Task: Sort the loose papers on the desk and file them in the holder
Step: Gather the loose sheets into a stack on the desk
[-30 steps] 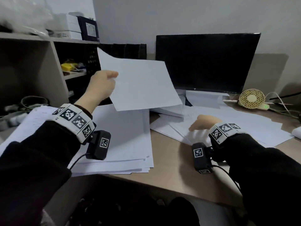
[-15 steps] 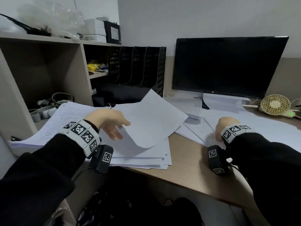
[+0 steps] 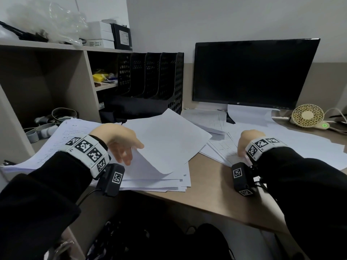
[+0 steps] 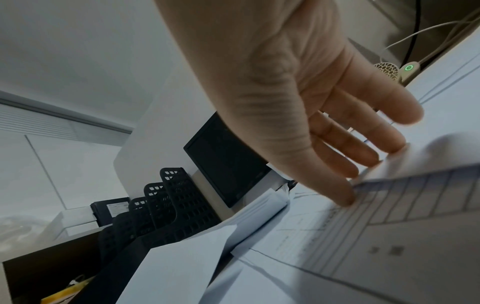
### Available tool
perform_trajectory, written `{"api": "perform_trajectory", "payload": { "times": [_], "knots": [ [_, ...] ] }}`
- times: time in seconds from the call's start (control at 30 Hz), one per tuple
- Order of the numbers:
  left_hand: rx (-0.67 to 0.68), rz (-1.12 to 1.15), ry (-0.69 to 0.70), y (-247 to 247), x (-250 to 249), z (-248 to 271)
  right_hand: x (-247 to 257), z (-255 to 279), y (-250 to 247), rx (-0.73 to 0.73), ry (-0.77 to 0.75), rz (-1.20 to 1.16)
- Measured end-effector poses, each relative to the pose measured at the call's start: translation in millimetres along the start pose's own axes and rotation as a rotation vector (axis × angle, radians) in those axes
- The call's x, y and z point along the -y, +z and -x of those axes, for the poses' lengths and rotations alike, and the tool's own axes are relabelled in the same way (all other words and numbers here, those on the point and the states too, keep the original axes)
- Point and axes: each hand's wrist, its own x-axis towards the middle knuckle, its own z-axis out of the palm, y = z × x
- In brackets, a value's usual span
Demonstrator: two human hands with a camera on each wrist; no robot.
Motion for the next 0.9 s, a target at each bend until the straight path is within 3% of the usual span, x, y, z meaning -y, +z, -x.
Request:
{"api": "perform_trajectory", "payload": {
  "times": [0.13,0.27,0.5,0.67,0.83,0.9],
  "knots": [
    [0.053,-0.118,-0.064,2.5,-2.3,-1.1,-1.8,-4.0,0.7,-0.021,0.059,-0.092],
    [0.019,-0.209,-0.097,5.3,-6.1,-4.5,0.1,-2.4,4.7,-0.056,0.039,-0.068],
    [-0.14,-0.177,0.042,7.6,-24.6,-8.3,-9.9,-3.3,-7.1,-0.062,-0.005,-0.29],
    [-0.367,-0.124,0.177,4.5,-35.4,-7.7,1.6,17.3,-54.3,-0.217,-0.176,-0.645],
    [-0.839,-0.097,0.376,-1.9,-33.9,-6.4,25.5,51.2,-96.8,-0.396,-0.528,-1.12],
    [-0.885,-0.005,0.471,-4.0,-33.2,-6.0,33.2,62.5,-104.5,-0.412,-0.624,-1.273]
  ]
}}
